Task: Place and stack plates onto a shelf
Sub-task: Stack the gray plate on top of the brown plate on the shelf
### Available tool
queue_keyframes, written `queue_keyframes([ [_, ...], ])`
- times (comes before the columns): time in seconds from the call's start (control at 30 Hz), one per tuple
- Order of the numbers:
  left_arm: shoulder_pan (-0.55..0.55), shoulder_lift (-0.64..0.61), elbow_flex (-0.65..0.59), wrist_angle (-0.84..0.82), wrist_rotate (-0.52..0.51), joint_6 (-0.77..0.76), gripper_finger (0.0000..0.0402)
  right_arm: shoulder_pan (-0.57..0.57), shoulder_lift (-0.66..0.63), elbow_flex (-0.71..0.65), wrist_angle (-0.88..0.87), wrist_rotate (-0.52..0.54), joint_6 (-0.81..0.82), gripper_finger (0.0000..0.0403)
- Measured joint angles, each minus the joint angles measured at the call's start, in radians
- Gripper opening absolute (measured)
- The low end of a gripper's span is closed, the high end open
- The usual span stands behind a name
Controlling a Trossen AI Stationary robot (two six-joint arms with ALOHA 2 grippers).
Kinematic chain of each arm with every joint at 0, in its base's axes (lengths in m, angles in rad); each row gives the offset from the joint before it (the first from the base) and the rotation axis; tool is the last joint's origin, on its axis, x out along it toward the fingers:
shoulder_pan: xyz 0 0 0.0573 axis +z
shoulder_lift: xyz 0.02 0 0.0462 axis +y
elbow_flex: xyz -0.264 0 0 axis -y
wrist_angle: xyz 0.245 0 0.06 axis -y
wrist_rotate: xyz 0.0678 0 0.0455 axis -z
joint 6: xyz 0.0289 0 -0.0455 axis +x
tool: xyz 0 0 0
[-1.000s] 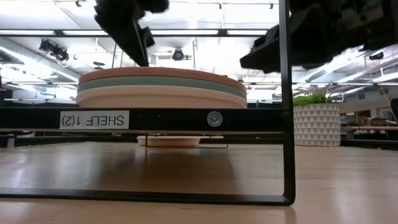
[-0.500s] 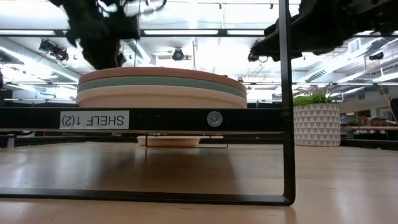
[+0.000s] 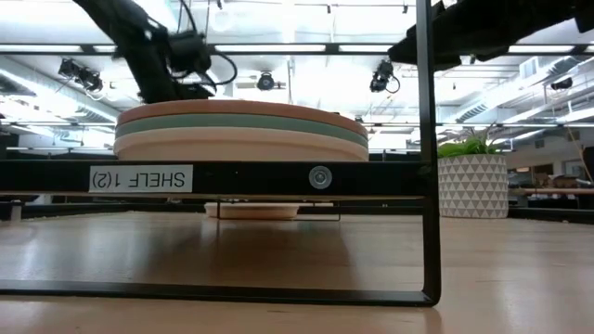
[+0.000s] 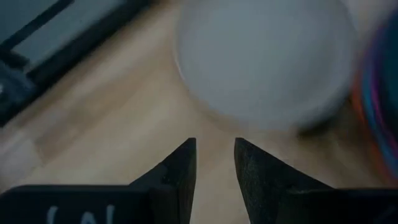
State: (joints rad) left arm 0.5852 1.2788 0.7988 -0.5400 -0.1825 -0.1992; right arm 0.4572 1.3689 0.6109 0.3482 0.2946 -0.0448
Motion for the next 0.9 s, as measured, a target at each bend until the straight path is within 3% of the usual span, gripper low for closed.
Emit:
queue_keyframes([
  [0.2, 0.127, 0.128, -0.018, 0.184, 0.080, -0.031, 0.0116, 0.009, -0.001, 0.000, -0.018, 0.024, 0.001, 0.0096],
  [0.4, 0.139, 0.269, -0.019, 0.332, 0.109, -0.049, 0.0138, 0.017, -0.003, 0.000, -0.012, 0.044, 0.002, 0.0096],
  [0.67, 0.135, 0.376, -0.019, 0.381, 0.102, -0.026, 0.0187, 0.022, 0.002, 0.000, -0.020, 0.055, 0.027, 0.0096],
  [0.77, 0.133, 0.390, -0.019, 0.366, 0.046, 0.011, 0.0178, 0.023, 0.002, 0.000, -0.021, 0.056, 0.035, 0.0096],
  [0.9, 0.140, 0.390, -0.019, 0.363, -0.020, 0.081, 0.0128, 0.023, 0.002, 0.000, -0.021, 0.055, 0.046, 0.0096],
])
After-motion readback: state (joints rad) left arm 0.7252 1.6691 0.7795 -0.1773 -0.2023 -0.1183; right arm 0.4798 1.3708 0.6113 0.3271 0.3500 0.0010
